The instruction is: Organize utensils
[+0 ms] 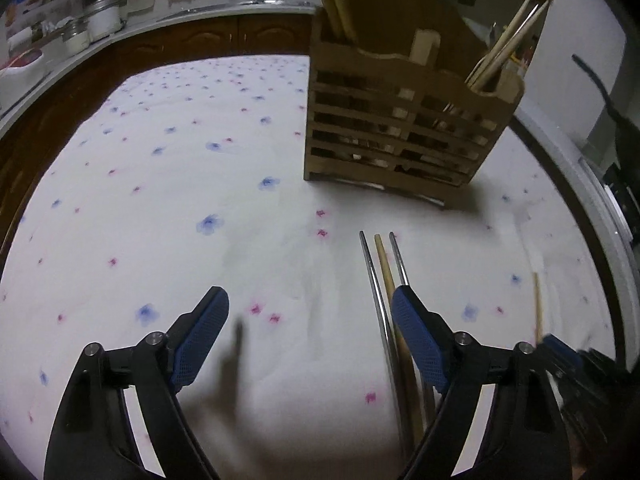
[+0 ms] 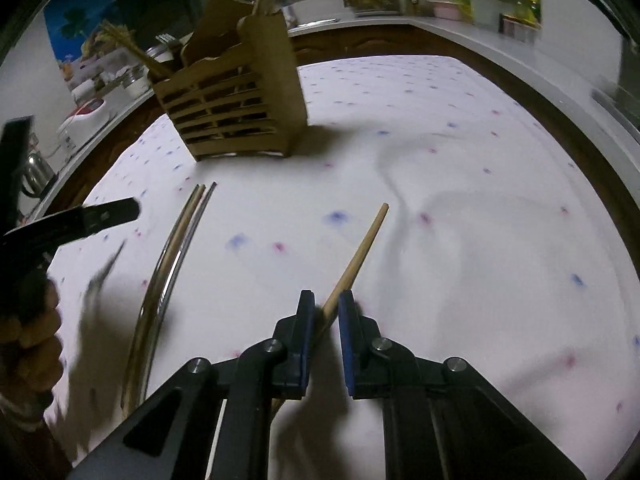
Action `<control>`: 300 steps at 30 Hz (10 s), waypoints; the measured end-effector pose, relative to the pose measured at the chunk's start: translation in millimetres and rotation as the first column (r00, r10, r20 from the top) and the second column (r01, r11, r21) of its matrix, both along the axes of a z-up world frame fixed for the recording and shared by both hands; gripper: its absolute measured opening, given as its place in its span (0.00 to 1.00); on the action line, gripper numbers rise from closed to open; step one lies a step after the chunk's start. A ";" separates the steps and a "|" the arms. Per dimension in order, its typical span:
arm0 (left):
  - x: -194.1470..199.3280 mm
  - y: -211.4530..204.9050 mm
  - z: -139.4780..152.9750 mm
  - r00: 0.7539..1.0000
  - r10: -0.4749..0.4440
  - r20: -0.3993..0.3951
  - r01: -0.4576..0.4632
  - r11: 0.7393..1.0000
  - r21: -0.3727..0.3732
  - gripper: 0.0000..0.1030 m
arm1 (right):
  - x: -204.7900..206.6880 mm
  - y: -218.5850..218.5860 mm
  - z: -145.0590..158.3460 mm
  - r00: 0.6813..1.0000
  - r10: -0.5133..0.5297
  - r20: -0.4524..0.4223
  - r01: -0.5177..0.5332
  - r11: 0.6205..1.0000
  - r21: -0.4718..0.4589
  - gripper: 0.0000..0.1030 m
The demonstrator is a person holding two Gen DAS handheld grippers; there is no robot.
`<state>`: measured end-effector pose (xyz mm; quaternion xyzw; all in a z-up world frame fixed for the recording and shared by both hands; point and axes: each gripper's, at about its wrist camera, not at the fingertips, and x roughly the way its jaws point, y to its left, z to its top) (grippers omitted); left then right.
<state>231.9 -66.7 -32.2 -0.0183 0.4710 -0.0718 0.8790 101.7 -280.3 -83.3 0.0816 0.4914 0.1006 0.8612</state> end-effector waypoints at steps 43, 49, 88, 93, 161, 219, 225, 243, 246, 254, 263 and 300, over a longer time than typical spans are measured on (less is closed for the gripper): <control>-19.4 -6.8 7.6 0.994 -0.110 -0.007 0.110 0.994 -0.019 0.04 | 36.1 21.7 13.3 0.999 -0.015 0.047 0.015 1.000 -0.009 0.05; -45.8 21.5 54.7 0.993 -0.085 0.080 0.095 0.987 -0.127 0.04 | 15.1 16.9 63.2 0.989 -0.025 0.148 0.007 0.993 0.122 0.05; -72.0 51.7 163.6 0.941 -0.033 0.336 0.103 0.975 -0.195 0.04 | 9.7 6.5 181.7 0.897 -0.079 0.435 -0.015 0.978 0.208 0.05; -65.1 49.7 171.9 0.934 -0.032 0.357 0.105 0.977 -0.186 0.04 | 16.0 4.4 184.1 0.890 -0.090 0.448 -0.009 0.977 0.215 0.05; 36.4 20.7 138.7 0.931 0.052 0.362 0.029 0.976 -0.217 0.21 | 131.6 21.2 144.5 0.883 -0.153 0.443 0.063 0.976 0.210 0.19; -196.1 68.2 54.9 0.822 0.191 0.536 -0.189 0.980 -0.059 1.00 | -117.4 34.9 100.8 0.755 -0.151 0.638 0.117 0.989 0.095 1.00; -198.9 60.1 45.5 0.826 0.171 0.538 -0.184 0.982 -0.031 1.00 | -127.9 38.7 95.4 0.753 -0.135 0.645 0.125 0.990 0.060 1.00; -198.7 57.5 30.4 0.837 0.160 0.524 -0.181 0.984 -0.012 1.00 | -130.7 34.4 76.5 0.766 -0.150 0.625 0.148 0.987 0.056 1.00; -200.1 57.3 30.1 0.834 0.159 0.529 -0.180 0.984 -0.012 1.00 | -131.2 32.5 73.9 0.767 -0.160 0.622 0.154 0.986 0.063 1.00; -205.1 51.3 28.2 0.834 0.143 0.533 -0.174 0.985 0.008 1.00 | -136.1 30.9 73.3 0.753 -0.156 0.639 0.146 0.987 0.069 1.00; -205.8 49.9 28.5 0.830 0.143 0.539 -0.179 0.984 0.014 1.00 | -137.6 31.0 74.2 0.750 -0.151 0.644 0.141 0.988 0.068 1.00; -211.0 43.8 38.8 0.814 0.131 0.566 -0.189 0.981 0.044 1.00 | -142.7 39.1 80.0 0.732 -0.128 0.669 0.120 0.991 0.059 1.00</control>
